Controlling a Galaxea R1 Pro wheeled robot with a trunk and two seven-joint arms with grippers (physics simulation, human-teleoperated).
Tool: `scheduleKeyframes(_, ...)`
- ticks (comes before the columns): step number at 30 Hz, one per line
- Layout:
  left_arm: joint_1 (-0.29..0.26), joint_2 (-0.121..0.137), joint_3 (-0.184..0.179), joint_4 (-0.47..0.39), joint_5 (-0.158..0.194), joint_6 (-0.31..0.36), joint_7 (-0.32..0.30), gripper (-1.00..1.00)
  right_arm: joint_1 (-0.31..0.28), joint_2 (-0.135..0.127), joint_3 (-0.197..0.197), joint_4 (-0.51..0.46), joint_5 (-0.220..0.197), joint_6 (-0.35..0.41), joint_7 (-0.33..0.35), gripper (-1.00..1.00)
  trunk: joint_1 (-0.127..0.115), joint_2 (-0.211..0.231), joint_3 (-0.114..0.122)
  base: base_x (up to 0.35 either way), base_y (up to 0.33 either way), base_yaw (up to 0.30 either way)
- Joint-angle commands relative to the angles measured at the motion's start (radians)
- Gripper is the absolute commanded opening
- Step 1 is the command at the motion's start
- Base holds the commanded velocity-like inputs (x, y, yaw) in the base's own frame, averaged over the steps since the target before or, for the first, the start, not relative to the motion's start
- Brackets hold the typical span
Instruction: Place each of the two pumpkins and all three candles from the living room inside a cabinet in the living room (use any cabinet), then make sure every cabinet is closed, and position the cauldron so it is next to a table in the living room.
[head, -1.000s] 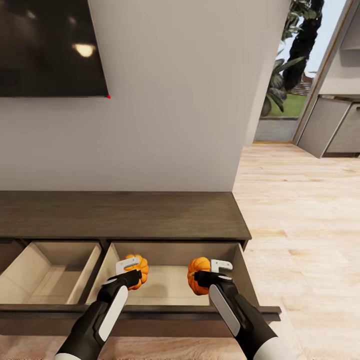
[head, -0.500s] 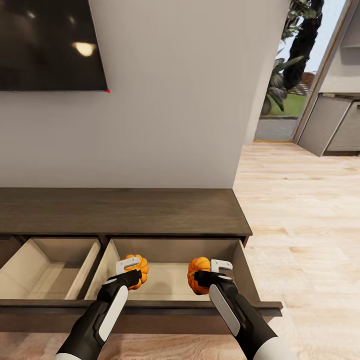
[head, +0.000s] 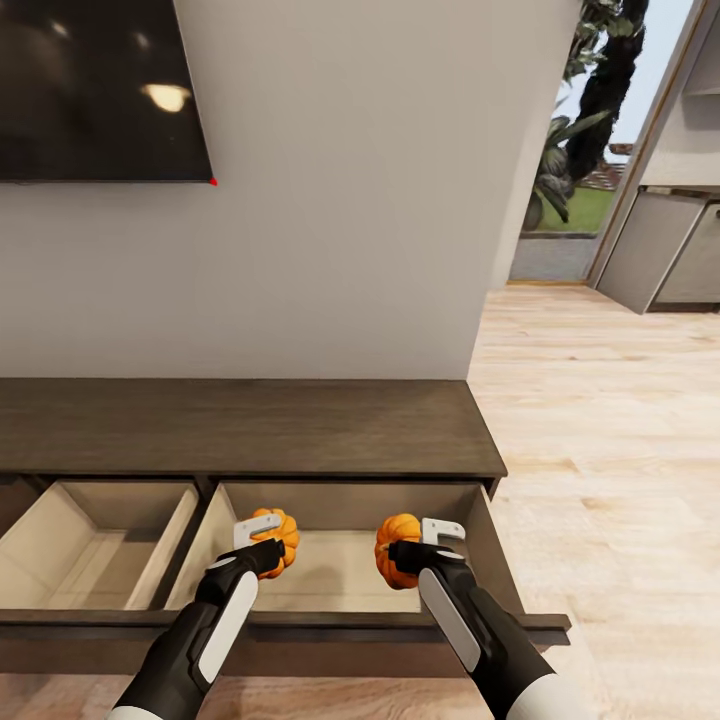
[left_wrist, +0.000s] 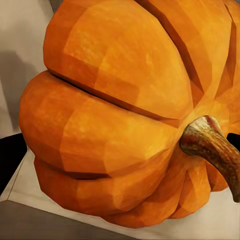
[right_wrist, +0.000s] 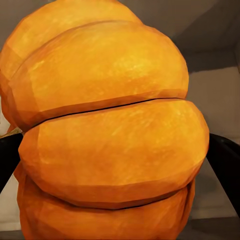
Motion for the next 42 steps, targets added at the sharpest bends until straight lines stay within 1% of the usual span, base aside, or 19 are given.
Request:
scheduleKeyframes(1,-0.001,0.000,-0.003,-0.001,0.010,0.002,0.010,-1.00,-0.001,0.000,0.003,-0.002,-0.010,0.001,-0.010,-1.00,0.000,0.000,-0.001,0.032,0.000,0.000)
scheduleKeyframes(14,-0.001,0.002,-0.003,-0.003,0.009,0.002,0.009,-1.00,-0.001,0.000,0.002,-0.004,-0.010,0.001,-0.010,-1.00,0.000,0.000,-0.001,0.062,0.000,0.000)
scheduleKeyframes(21,-0.001,0.002,-0.001,0.002,0.022,0.013,0.005,-1.00,-0.001,0.000,0.002,-0.008,-0.010,0.002,-0.010,-1.00,0.027,-0.049,-0.023,0.001,0.000,0.000)
scheduleKeyframes(24,-0.001,0.002,0.000,0.001,0.022,0.027,0.004,-1.00,-0.001,0.000,0.002,-0.009,-0.010,0.003,-0.010,-1.00,0.028,-0.050,-0.034,0.000,0.000,0.000)
scheduleKeyframes(27,-0.002,0.002,0.000,-0.001,0.021,0.076,0.002,-1.00,-0.001,0.000,0.002,-0.010,-0.010,0.003,-0.010,-1.00,0.030,-0.051,-0.046,0.000,0.000,0.000)
scheduleKeyframes(29,-0.003,0.002,0.000,-0.002,0.022,0.090,0.001,-1.00,-0.001,0.000,0.002,-0.010,-0.010,0.003,-0.010,-1.00,0.030,-0.052,-0.054,0.000,0.000,0.000)
scheduleKeyframes(42,-0.004,0.002,0.004,-0.005,0.021,0.098,0.003,-1.00,-0.001,0.000,0.003,-0.012,-0.010,0.003,-0.010,-1.00,0.036,-0.055,-0.104,0.000,0.000,0.000)
